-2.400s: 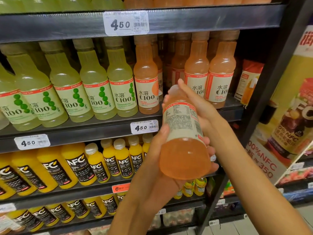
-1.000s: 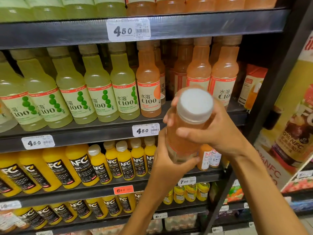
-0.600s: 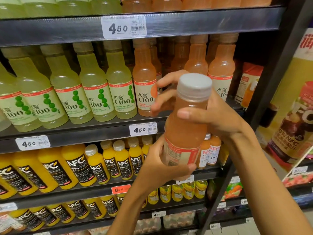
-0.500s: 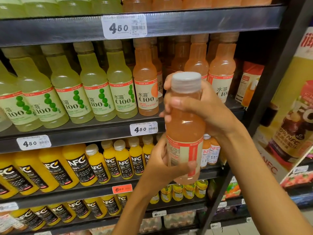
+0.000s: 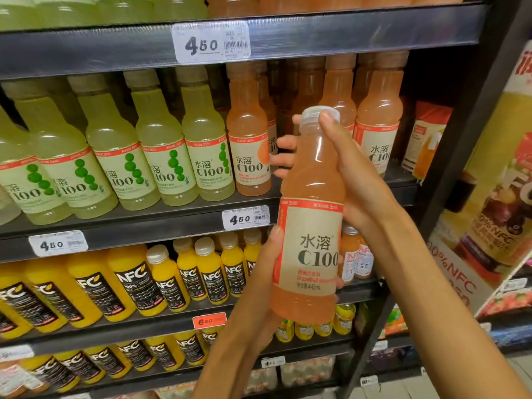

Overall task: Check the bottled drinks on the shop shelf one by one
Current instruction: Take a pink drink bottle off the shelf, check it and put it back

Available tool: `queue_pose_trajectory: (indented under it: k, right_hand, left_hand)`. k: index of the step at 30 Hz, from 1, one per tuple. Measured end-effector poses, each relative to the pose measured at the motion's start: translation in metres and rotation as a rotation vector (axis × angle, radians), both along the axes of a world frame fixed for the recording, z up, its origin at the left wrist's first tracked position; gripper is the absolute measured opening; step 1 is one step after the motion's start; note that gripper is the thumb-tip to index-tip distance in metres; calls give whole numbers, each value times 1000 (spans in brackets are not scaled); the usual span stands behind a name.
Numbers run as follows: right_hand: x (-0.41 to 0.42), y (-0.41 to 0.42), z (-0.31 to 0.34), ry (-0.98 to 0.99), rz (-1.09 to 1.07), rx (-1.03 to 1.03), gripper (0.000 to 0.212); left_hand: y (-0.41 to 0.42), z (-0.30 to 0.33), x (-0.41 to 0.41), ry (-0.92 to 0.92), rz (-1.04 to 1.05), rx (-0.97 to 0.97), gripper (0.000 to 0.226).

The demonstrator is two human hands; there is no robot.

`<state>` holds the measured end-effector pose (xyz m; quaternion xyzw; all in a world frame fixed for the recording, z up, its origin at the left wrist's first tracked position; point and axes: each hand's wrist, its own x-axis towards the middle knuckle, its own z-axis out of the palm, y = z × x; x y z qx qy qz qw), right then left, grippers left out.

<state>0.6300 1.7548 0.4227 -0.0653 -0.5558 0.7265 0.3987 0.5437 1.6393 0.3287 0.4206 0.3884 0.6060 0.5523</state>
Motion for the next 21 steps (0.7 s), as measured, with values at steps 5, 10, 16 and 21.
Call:
queue_pose_trajectory:
  k: [5,10,16,21]
  right_hand:
    - [2,-3,4,23,5,11,17]
    - [1,5,8,-81,-188,17,26]
    - [-5,14,5,-117,-87,-138,48]
    - [-10,17,-3,-92,-28,-299,47]
  left_hand:
    - [1,-2,-5,109,134,-23,61]
    - [0,7,-8,246,164,18,54]
    - [0,12,1,-57,45,-52,62]
    - [-5,14,8,-295,-111,-25,68]
